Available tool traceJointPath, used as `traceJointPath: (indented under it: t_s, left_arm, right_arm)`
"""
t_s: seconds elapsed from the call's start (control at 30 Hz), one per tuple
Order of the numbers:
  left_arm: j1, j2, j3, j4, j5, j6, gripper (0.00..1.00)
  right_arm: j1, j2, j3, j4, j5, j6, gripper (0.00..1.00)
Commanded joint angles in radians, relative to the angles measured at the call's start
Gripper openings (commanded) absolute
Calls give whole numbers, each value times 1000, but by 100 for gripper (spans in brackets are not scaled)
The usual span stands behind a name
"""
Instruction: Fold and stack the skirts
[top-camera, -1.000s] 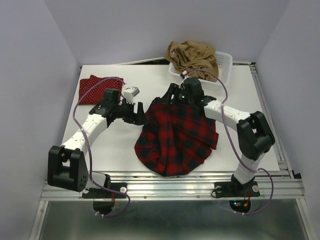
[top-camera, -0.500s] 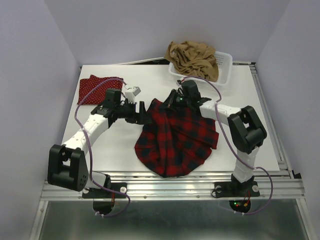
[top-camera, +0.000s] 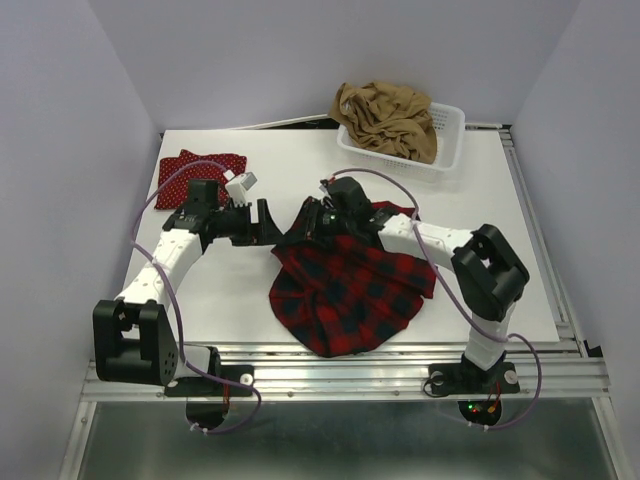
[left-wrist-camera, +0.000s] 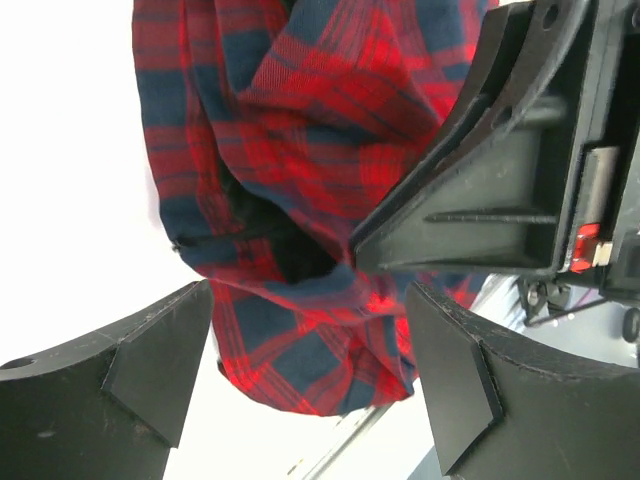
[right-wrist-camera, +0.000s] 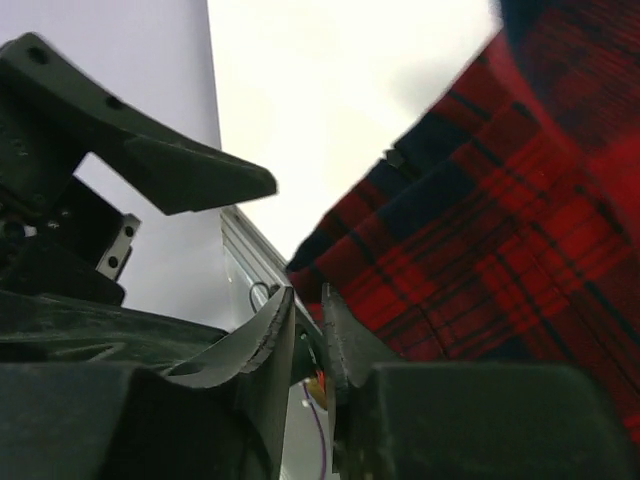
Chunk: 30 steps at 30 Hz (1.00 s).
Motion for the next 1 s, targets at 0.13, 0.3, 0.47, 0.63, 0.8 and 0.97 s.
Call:
traceJointPath:
  t_s: [0.13,0.3,0.47,0.63,0.8,0.97]
  left_arm:
    - [42,7,103,-215,-53,72,90]
    - [48,60,168,-322,-46,152,91]
    - [41,90,270,-413,-91,203,97]
    - [-126,72,341,-441,-280,130,99]
    - [-246,84,359,-464,-451,16,99]
    - [-323,132,376,-450,-541,-39,99]
  right_arm:
    - [-54,-32,369,-211,205,-475,45]
    - [-54,-50,433,-366,343,-681,54]
    - [-54,25,426,-462,360,-784,52]
    - [-54,80,408,-463,331,-796,56]
    - [-54,131,423,-456,373,-821,58]
    - [-54,154,414,-443,327,-833,54]
